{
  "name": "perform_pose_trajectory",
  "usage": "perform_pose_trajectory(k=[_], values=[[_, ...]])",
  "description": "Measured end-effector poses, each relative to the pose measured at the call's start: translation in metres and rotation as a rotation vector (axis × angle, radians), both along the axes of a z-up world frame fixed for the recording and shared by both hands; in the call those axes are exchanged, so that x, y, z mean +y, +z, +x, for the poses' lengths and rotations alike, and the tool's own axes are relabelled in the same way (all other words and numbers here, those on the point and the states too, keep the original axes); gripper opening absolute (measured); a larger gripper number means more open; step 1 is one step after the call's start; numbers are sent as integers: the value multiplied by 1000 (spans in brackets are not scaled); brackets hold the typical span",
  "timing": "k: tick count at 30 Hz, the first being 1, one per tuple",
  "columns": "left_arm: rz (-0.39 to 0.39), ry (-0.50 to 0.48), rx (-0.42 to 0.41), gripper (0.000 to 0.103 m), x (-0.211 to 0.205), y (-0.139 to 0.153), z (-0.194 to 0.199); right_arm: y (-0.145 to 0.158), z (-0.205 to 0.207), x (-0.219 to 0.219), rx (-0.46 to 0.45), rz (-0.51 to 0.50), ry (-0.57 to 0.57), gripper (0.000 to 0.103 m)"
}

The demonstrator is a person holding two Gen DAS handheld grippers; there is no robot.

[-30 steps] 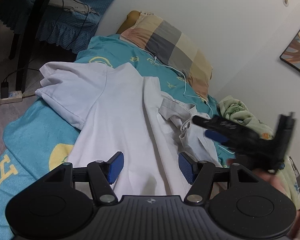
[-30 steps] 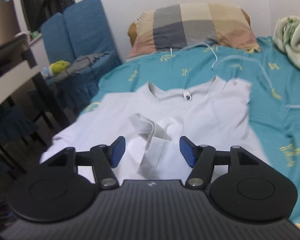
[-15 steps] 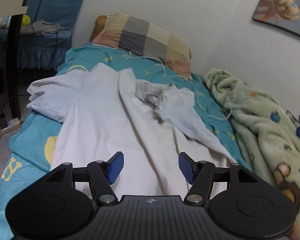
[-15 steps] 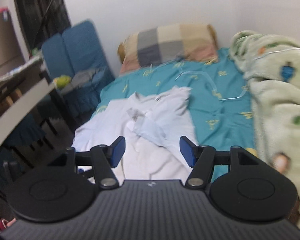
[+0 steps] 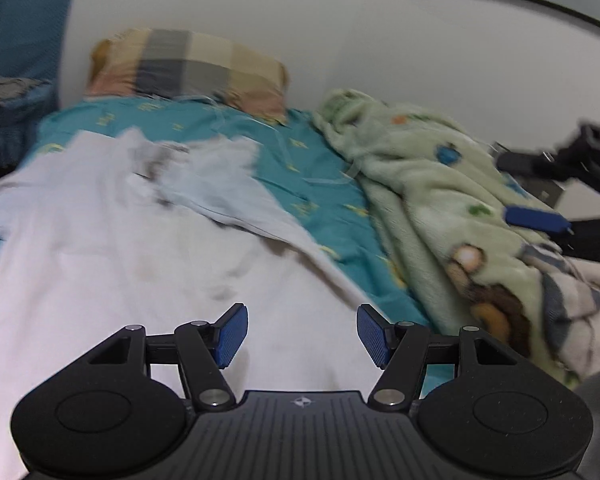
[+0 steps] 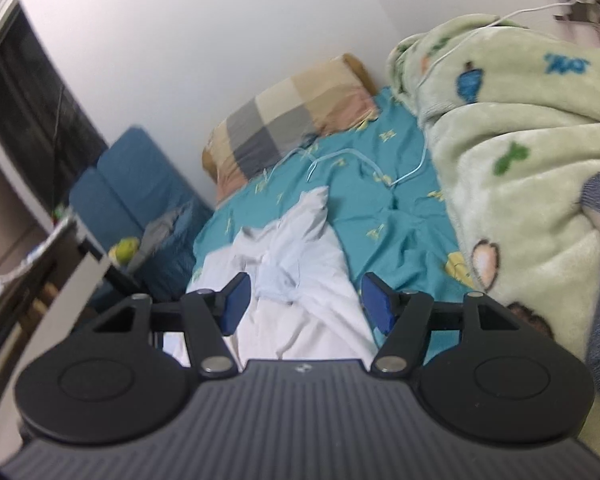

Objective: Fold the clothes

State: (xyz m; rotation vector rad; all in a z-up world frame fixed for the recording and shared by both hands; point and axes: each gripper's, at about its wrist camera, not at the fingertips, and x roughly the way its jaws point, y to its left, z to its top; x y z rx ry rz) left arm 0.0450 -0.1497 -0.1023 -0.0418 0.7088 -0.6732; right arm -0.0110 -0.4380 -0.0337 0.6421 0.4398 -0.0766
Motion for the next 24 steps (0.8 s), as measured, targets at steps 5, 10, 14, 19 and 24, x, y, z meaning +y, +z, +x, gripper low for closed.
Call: perform_pose_trajectory(k=[5,10,14,19,24], values=[[93,-121,28,58,-77,-26,-11,-3,-10,-19,-74,32,-95,65],[221,-175,92,46,-116,-59,-8,-14,-3,-29,-54,71,-126,65],[274,-160,117,3,-109,-69,-5,-19,3,-31,-43,64,-127,65],[124,-126,157,0,-66,-40,2,-22,8,-30,-18,69,-112,65],[-49,-39,247,0,12,0,16,-19,13,-21,-2,34,-79,65]])
